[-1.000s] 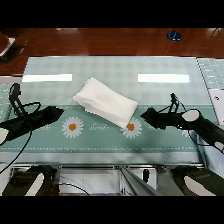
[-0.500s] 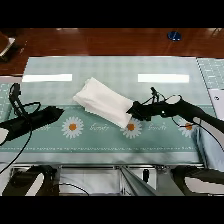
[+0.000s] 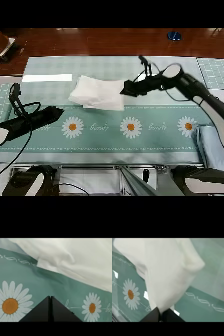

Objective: Fold the shirts.

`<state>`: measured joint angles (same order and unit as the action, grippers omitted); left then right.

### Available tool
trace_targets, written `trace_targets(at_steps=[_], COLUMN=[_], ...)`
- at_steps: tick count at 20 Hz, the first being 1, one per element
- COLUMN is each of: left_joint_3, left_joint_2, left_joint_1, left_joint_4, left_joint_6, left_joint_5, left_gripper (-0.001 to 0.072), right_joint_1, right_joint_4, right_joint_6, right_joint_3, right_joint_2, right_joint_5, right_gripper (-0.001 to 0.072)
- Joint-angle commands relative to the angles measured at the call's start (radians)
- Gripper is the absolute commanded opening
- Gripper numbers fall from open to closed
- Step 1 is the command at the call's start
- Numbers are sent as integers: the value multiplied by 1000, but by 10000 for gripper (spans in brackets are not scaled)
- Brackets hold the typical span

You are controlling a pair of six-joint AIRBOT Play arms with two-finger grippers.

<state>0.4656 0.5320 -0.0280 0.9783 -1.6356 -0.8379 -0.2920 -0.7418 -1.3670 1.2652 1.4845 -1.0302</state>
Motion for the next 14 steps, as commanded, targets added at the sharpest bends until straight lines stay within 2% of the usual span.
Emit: trace_targets(at_steps=[1, 6, 10, 14], left_joint_3=[0, 0, 0, 0], left_joint_2=[1, 1, 1, 1], left_joint_1=[1, 1, 1, 1], left_joint_4=[0, 0, -6, -56], left_joint_6=[0, 0, -1, 0], left_joint_5=[0, 0, 10, 89], left_gripper=[18, 18, 18, 18], right_joint_1=[20, 185, 423, 702], right_joint_4=[-228, -247, -255, -243], right_joint_6=[-105, -161, -219, -258], right_joint_3=[238, 447, 574, 599], right_joint_2=[-59, -136, -167, -203], right_joint_5=[-154, -348, -509, -681], right_gripper=[20, 19, 20, 20])
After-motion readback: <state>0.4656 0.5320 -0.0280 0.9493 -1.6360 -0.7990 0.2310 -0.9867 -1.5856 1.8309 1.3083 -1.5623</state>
